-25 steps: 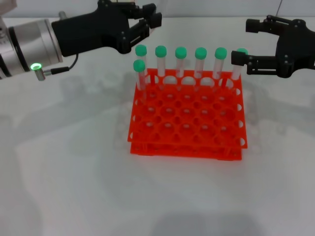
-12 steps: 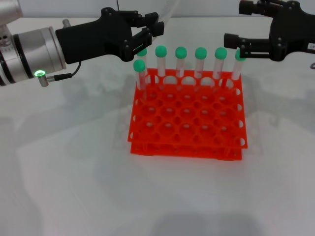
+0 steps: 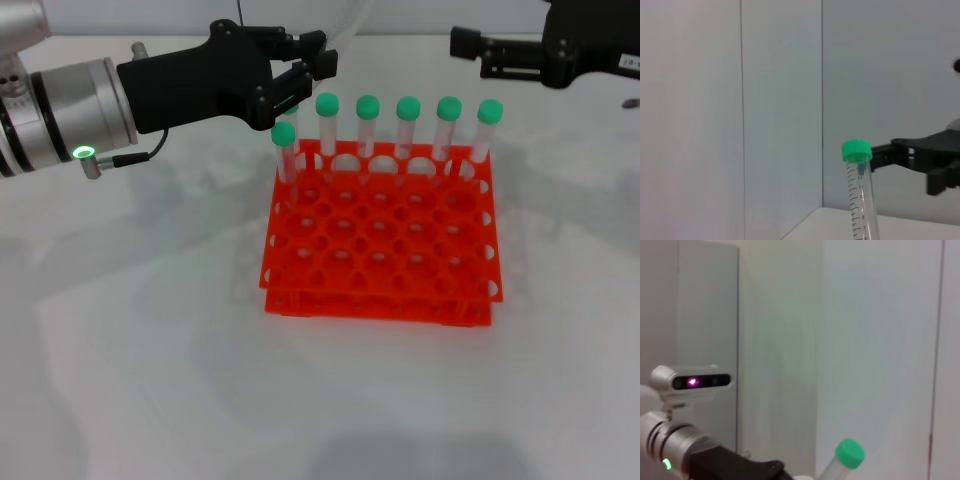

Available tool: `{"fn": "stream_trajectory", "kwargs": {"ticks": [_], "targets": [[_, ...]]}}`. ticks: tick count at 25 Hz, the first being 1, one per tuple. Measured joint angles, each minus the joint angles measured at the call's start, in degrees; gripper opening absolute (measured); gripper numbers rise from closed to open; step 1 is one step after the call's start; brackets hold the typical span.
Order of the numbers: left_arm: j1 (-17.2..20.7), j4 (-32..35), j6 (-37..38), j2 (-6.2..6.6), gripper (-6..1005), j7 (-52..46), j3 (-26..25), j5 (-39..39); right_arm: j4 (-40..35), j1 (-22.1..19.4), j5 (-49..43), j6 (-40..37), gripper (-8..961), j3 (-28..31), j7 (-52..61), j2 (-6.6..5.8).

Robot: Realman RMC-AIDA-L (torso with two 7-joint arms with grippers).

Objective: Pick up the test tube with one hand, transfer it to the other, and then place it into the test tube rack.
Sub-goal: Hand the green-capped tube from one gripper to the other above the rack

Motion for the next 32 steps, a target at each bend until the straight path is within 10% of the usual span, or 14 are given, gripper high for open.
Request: {"fn": "stream_trajectory", "kwargs": {"ticks": [32], "targets": [[0.00, 0.53, 1.13, -0.07, 251, 1.59, 1.41, -0.36, 7.02, 7.66, 4.29, 0.83, 754, -2.71, -0.08, 0.09]]}}
